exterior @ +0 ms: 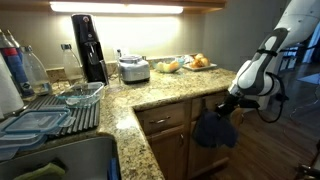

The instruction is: Pick up the blue towel from the countertop and hang it on the cabinet

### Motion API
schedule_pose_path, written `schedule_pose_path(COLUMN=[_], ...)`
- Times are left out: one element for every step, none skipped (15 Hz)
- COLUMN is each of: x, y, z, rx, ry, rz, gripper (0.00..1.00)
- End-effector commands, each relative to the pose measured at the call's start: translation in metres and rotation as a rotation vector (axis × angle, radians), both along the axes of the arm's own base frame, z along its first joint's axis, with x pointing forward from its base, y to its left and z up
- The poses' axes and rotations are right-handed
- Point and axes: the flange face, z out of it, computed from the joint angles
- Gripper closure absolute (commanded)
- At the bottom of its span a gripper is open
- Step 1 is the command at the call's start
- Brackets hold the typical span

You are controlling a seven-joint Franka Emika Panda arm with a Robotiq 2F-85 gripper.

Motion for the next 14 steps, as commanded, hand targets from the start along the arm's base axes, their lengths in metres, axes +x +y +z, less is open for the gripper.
schedule_pose_path(x=[-0.007, -0.008, -0.008, -0.009, -0.01, -0.011, -0.012, -0.012, -0.013, -0.014, -0.014, -0.016, -0.018, -0.019], y=[-0.002, -0.003, -0.004, -0.007, -0.011, -0.015, -0.018, -0.021, -0.025, -0.029, -0.032, -0.034, -0.035, -0.036], z=[0.021, 0.025, 0.029, 0.034, 0.038, 0.042, 0.045, 0.048, 0.05, 0.051, 0.051, 0.051, 0.05, 0.048], rx=[-0.016, -0.017, -0.024, -0.036, -0.04, -0.044, -0.049, -0.054, -0.059, -0.062, -0.065, -0.069, -0.07, -0.067], ry=[-0.01, -0.013, -0.017, -0.023, -0.026, -0.029, -0.03, -0.032, -0.033, -0.031, -0.027, -0.025, -0.019, -0.013], rz=[-0.022, -0.026, -0.032, -0.046, -0.059, -0.075, -0.091, -0.104, -0.121, -0.135, -0.146, -0.156, -0.163, -0.168], gripper=[0.95, 0.95, 0.95, 0.95, 0.95, 0.95, 0.95, 0.95, 0.95, 0.95, 0.95, 0.95, 0.96, 0.95])
